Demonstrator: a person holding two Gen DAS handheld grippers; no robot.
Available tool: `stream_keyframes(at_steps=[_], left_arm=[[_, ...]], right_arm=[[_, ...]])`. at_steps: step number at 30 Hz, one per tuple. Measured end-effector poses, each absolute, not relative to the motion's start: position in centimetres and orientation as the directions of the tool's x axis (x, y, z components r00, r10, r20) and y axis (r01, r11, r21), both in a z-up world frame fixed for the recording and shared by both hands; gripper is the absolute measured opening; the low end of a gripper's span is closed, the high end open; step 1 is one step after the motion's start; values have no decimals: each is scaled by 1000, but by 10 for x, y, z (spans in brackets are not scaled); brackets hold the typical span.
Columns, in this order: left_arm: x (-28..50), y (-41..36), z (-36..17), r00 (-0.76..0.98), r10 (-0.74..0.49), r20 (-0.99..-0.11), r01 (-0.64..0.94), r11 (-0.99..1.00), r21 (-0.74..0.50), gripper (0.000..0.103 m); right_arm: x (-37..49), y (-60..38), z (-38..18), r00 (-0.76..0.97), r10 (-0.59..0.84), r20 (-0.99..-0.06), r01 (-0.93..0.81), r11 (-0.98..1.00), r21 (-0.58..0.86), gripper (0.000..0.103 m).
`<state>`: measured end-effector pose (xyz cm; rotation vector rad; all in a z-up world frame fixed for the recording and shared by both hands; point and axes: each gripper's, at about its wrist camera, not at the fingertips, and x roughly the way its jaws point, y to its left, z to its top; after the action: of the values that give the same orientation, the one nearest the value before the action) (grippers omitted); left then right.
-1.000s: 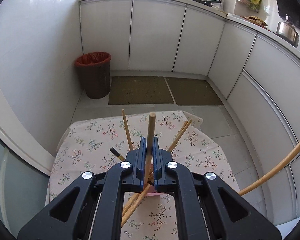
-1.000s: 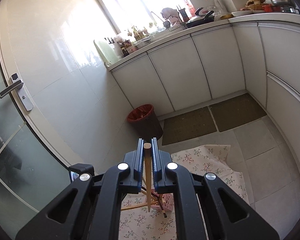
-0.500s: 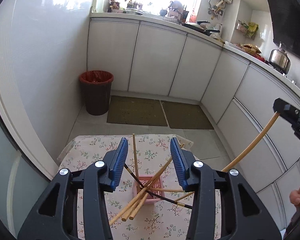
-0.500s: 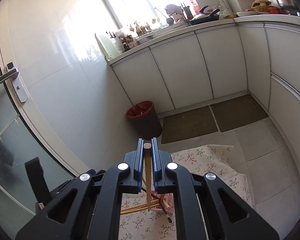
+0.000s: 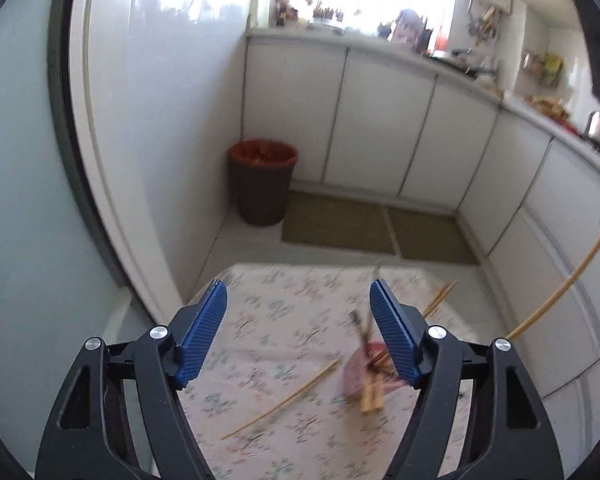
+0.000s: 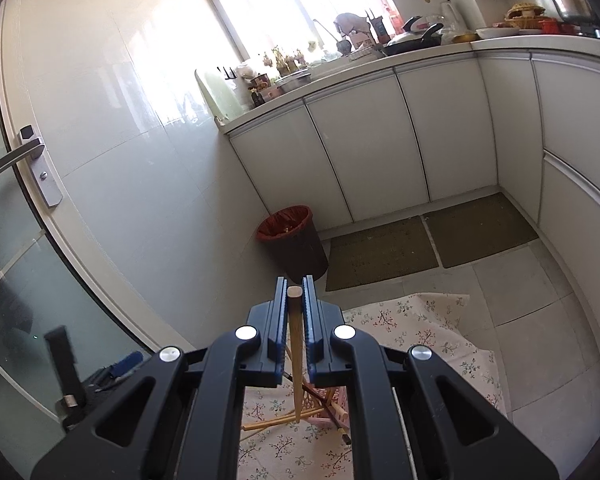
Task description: Organize utensils
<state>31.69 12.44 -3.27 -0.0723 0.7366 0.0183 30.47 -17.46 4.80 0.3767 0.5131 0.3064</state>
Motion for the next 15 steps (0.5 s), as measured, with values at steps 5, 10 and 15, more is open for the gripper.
stream_keyframes(at_steps=[5, 10, 15], left_arm=[[363, 135, -169, 356, -21, -934, 119, 993, 23, 63], [384, 120, -247, 233, -87, -969, 193, 980, -42, 61], [407, 95, -278, 231, -136, -963, 237, 968, -80, 61]], right_arm=[[297, -182, 52, 831, 389, -398, -195, 873, 446, 8], [297, -188, 46, 822, 397, -409, -181, 862, 474, 8], [302, -196, 41, 819, 386, -424, -150, 858, 491, 8]])
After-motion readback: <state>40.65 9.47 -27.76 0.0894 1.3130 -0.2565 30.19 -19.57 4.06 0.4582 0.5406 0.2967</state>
